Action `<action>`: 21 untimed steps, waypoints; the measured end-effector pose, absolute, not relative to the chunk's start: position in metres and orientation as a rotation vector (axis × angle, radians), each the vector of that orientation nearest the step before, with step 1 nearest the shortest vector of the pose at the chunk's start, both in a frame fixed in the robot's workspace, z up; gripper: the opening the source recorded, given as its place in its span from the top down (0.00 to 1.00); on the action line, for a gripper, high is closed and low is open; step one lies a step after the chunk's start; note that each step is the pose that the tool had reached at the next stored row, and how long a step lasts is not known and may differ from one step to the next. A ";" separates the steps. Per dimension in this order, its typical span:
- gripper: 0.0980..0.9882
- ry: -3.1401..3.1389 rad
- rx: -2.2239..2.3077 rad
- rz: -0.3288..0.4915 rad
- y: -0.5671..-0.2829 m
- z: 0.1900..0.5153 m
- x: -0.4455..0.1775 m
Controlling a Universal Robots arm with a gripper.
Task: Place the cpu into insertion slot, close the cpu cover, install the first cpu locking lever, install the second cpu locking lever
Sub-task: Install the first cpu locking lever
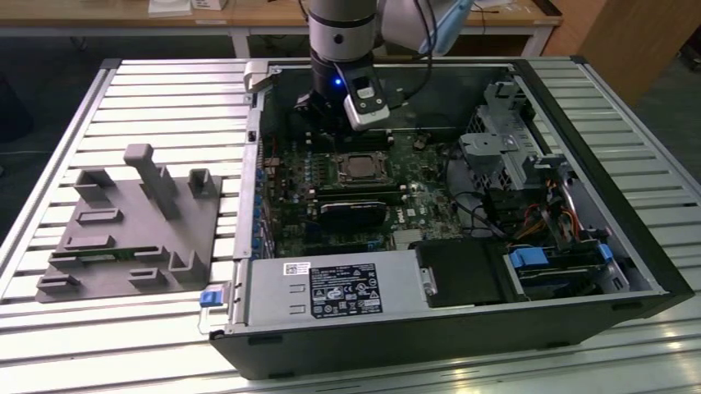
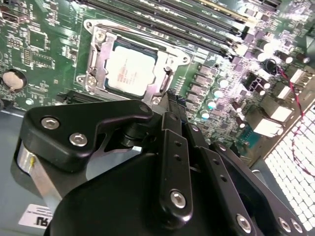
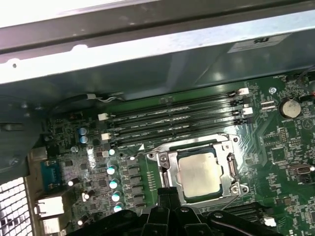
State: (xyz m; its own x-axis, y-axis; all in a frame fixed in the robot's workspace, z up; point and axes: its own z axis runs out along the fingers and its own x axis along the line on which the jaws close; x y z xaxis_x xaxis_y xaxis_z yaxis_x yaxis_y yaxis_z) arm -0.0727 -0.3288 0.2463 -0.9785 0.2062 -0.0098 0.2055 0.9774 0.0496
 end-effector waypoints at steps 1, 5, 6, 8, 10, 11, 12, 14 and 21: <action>0.99 3.109 0.324 0.076 -0.329 0.246 -0.074; 0.99 3.109 0.324 0.076 -0.329 0.246 -0.081; 0.99 3.109 0.324 0.076 -0.329 0.246 -0.082; 0.99 3.109 0.324 0.076 -0.329 0.246 -0.085; 0.99 3.109 0.324 0.088 -0.329 0.246 -0.087; 0.99 3.110 0.324 0.101 -0.329 0.246 -0.088; 0.99 3.111 0.324 0.120 -0.329 0.246 -0.088; 0.99 3.111 0.324 0.157 -0.329 0.246 -0.091; 0.99 3.111 0.324 0.277 -0.329 0.246 -0.097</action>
